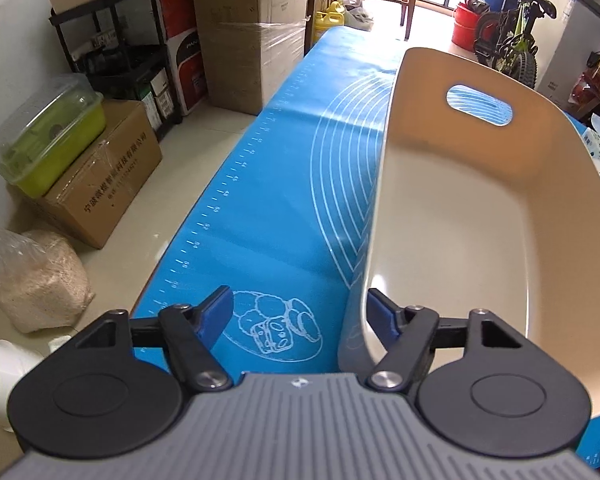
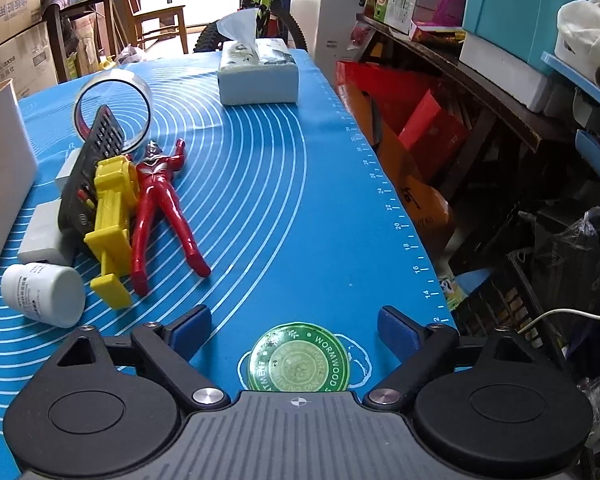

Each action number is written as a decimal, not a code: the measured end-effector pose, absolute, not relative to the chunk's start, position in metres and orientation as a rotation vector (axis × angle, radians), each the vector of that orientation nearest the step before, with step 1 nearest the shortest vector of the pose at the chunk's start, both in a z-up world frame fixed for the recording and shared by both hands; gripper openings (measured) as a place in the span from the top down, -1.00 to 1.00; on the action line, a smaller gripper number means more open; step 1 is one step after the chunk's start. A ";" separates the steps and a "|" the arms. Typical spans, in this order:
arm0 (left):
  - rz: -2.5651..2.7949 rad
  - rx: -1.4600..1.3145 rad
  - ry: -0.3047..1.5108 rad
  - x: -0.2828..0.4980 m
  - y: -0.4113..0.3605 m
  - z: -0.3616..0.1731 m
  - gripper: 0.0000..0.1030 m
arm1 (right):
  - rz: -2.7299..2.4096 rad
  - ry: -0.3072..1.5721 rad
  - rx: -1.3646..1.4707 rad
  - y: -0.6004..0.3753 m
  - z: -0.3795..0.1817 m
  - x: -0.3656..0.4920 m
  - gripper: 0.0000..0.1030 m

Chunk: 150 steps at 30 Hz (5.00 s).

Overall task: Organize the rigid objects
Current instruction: 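Clamp the basket rim with the left gripper while the right gripper approaches the green tin, then grasp the green ointment tin with the right gripper and lift it, then lower the tin into the basket and open the right gripper, then move the right gripper to the white pill bottle and grasp it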

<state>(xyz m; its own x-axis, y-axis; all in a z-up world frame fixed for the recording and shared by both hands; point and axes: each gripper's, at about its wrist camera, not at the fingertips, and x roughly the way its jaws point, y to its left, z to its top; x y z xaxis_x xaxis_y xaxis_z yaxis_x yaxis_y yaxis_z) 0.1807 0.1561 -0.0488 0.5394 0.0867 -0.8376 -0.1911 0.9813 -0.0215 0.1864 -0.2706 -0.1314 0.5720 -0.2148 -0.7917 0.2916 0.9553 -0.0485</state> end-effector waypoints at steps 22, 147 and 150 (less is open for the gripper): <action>0.091 -0.125 0.979 0.185 0.146 -0.048 0.64 | -0.252 0.895 0.065 -0.267 -0.126 0.190 0.33; 0.035 -0.123 0.985 0.179 0.141 -0.046 0.87 | 0.244 0.753 -0.015 -0.117 0.012 0.240 -0.36; 0.034 -0.125 0.985 0.179 0.141 -0.045 0.86 | 0.180 0.758 -0.005 -0.146 0.003 0.241 -0.36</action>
<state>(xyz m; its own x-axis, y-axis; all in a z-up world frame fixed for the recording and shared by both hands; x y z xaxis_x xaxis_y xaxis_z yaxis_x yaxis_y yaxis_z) 0.1790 0.1411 -0.0455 0.5526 -0.0278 -0.8330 -0.0858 0.9922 -0.0900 0.2411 -0.1456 0.0034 0.7115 0.1601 -0.6842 -0.1639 0.9847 0.0599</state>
